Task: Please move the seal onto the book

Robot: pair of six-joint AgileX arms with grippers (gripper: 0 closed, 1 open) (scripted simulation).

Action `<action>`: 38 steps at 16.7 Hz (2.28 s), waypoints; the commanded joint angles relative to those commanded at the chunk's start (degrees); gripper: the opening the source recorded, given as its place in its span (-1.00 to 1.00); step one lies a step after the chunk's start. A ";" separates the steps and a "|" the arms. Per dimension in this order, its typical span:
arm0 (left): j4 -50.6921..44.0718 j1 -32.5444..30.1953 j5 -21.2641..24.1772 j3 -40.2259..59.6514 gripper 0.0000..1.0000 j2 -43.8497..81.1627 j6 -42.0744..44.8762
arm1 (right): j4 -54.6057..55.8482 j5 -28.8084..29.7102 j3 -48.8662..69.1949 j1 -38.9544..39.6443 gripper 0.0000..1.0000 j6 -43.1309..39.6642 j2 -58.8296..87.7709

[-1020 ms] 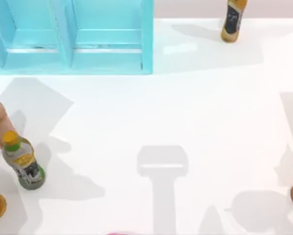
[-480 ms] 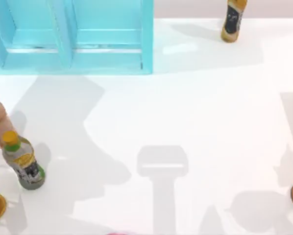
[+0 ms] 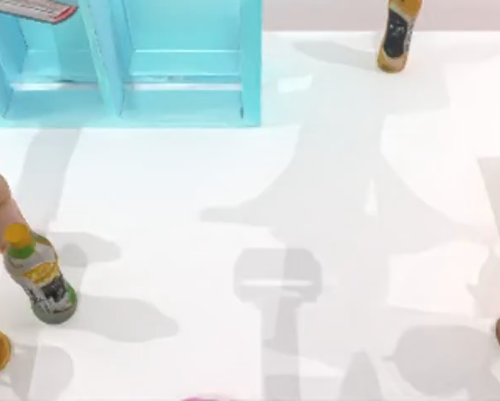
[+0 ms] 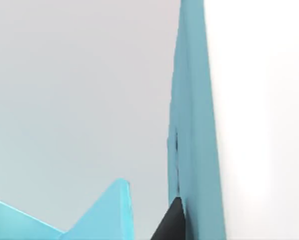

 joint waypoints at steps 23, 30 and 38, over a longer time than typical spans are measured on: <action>-5.70 -62.01 -72.29 -1.87 -1.00 29.57 -82.92 | 0.00 0.00 0.00 0.00 1.00 0.00 0.00; -6.54 -62.53 -72.71 -2.26 -1.00 29.07 -83.68 | 0.00 0.00 0.00 0.00 1.00 0.00 0.00; -3.45 -62.44 -72.64 -3.17 -1.00 31.81 -83.86 | 0.00 0.00 0.00 0.00 1.00 0.00 0.00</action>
